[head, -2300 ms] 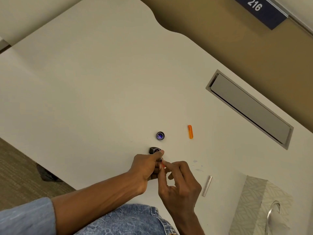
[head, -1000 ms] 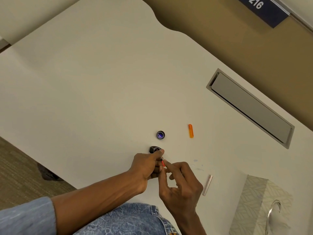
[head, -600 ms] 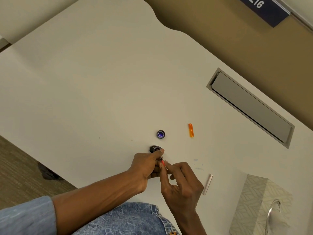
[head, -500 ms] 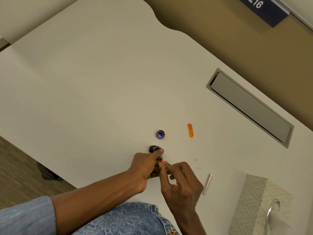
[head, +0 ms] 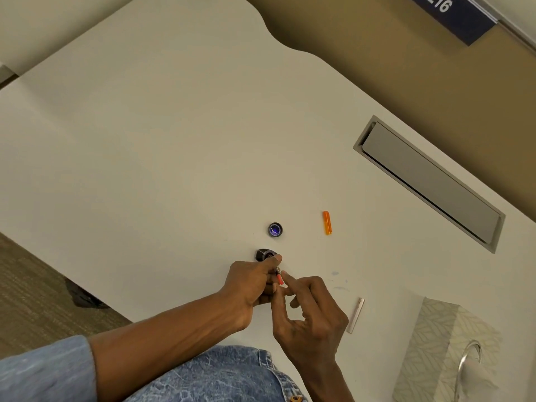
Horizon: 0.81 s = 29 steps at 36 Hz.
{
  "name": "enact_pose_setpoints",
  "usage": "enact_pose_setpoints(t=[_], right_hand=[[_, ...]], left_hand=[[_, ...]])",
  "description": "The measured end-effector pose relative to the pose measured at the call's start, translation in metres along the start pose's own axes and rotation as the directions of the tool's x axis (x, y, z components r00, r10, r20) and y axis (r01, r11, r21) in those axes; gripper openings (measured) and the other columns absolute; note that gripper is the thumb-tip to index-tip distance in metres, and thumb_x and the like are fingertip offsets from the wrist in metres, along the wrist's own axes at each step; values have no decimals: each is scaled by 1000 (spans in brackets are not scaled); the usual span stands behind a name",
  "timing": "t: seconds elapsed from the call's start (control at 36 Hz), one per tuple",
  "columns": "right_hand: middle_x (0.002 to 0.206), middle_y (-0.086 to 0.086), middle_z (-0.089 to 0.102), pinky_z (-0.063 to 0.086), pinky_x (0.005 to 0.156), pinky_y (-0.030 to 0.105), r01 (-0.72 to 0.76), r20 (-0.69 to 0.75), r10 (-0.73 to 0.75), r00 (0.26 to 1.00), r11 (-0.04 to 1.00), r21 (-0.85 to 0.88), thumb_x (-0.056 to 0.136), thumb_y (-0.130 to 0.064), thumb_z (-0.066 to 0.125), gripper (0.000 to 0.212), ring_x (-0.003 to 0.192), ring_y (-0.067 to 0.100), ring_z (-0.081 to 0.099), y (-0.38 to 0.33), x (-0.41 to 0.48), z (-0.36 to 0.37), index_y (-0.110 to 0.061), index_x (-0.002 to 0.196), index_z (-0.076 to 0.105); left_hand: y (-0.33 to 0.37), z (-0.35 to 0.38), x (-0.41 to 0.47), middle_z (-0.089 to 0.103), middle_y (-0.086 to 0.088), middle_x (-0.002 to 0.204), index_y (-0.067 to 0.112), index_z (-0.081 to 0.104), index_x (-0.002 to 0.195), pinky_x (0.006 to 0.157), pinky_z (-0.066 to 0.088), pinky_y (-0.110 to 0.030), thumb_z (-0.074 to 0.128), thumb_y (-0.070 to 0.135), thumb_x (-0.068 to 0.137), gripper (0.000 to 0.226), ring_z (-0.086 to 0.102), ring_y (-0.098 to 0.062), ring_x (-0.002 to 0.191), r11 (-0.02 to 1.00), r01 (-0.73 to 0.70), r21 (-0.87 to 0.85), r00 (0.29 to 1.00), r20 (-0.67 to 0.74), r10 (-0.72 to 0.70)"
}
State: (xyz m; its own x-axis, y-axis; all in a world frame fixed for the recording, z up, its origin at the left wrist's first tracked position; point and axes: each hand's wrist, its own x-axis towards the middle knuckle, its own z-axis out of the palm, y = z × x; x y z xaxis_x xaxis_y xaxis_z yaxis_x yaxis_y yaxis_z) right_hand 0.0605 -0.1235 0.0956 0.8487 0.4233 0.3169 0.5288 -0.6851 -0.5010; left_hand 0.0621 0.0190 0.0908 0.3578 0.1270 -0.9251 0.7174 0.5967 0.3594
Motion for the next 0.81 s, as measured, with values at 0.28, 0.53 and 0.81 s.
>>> enact_pose_setpoints(t=[0.28,0.53,0.81], right_hand=[[73,-1,70,48,48,26,7,-4,-7,1000,1000,0,85,-16,85,12,56,11,60,0,0,0,-14,97,86],[72,-1,71,48,47,24,-7,7,7,1000,1000,-19,86,-23,87,11,56,11,61,1,1,0,-14,92,86],[75,-2,70,49,44,27,-8,22,9,1000,1000,-19,84,-24,89,21,56,11,60,1,2,-3,-15,102,84]], left_hand=[[-1,-1,0,78,-16,76,3,79,89,66,62,-34,75,34,96,31,75,-26,68,1000,19,-25,1000,10,-18],[-1,0,1,77,-12,70,4,78,87,76,66,-40,74,34,96,32,74,-25,65,1000,14,-9,1000,-1,-14],[-2,1,2,73,-8,61,3,77,89,82,67,-43,74,36,96,33,75,-29,71,1000,-2,2,1000,-11,2]])
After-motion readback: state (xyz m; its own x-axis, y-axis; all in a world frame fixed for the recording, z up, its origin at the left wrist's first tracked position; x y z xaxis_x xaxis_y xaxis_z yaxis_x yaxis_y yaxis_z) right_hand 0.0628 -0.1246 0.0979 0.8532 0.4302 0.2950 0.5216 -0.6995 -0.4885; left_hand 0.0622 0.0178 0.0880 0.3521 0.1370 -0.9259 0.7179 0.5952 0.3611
